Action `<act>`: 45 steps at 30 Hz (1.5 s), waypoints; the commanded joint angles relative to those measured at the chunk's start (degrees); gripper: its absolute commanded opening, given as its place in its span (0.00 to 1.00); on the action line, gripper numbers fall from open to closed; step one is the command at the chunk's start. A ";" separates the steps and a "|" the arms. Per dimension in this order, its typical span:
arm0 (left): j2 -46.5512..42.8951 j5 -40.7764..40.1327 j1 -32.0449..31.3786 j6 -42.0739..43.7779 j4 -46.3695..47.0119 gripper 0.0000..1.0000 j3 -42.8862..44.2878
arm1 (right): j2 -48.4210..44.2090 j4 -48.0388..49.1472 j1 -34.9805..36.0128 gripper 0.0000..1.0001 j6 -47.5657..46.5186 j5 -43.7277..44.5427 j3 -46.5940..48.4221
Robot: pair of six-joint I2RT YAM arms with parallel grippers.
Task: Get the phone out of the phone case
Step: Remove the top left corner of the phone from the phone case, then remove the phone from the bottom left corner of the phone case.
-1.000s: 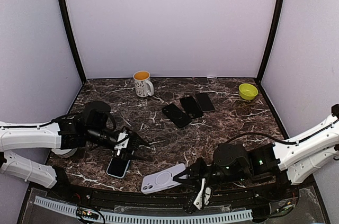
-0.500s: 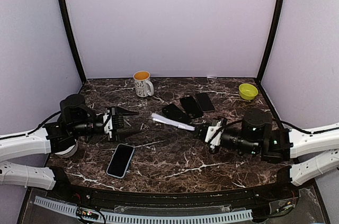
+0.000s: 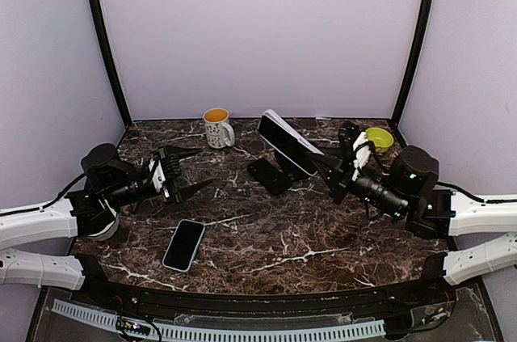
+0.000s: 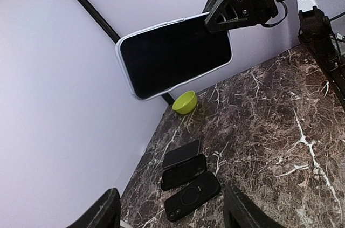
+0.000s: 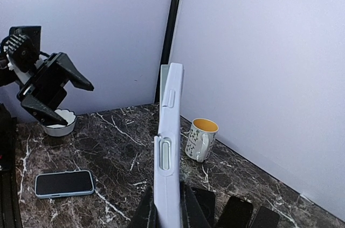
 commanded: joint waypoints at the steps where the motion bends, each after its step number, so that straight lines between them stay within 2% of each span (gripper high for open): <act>1: -0.95 4.41 0.63 -3.43 2.94 0.69 -1.05 | -1.61 10.22 -1.22 0.00 8.61 -2.16 0.46; 7: -1.96 15.90 1.28 -8.22 3.80 0.68 -1.30 | -0.79 10.42 -1.31 0.00 10.05 -9.06 0.33; 12: -1.99 22.16 1.55 -9.85 2.90 0.67 -0.89 | -0.56 13.48 -1.31 0.00 10.50 -16.40 -1.13; 15: -1.90 24.45 1.58 -10.59 2.33 0.66 -0.59 | -0.49 15.37 -1.31 0.00 5.14 -26.62 -2.53; 18: -1.78 27.40 1.57 -11.12 1.14 0.65 -0.04 | -1.17 15.37 -1.22 0.00 0.82 -32.73 -3.92; 20: -1.55 29.40 1.59 -11.20 0.33 0.64 0.35 | -2.04 15.31 -1.22 0.00 -6.17 -37.41 -5.26; 26: -1.01 35.91 1.57 -10.68 -0.45 0.61 0.52 | -0.67 11.64 -1.31 0.00 -10.39 -43.05 -4.18; 33: 1.82 44.82 1.53 -8.71 -0.61 0.58 0.44 | 2.20 12.35 -1.33 0.00 -9.67 -48.07 -2.73; 45: 3.51 44.69 -3.38 -5.26 -3.97 0.54 0.47 | 6.98 10.45 -1.33 0.00 -13.00 -50.70 0.62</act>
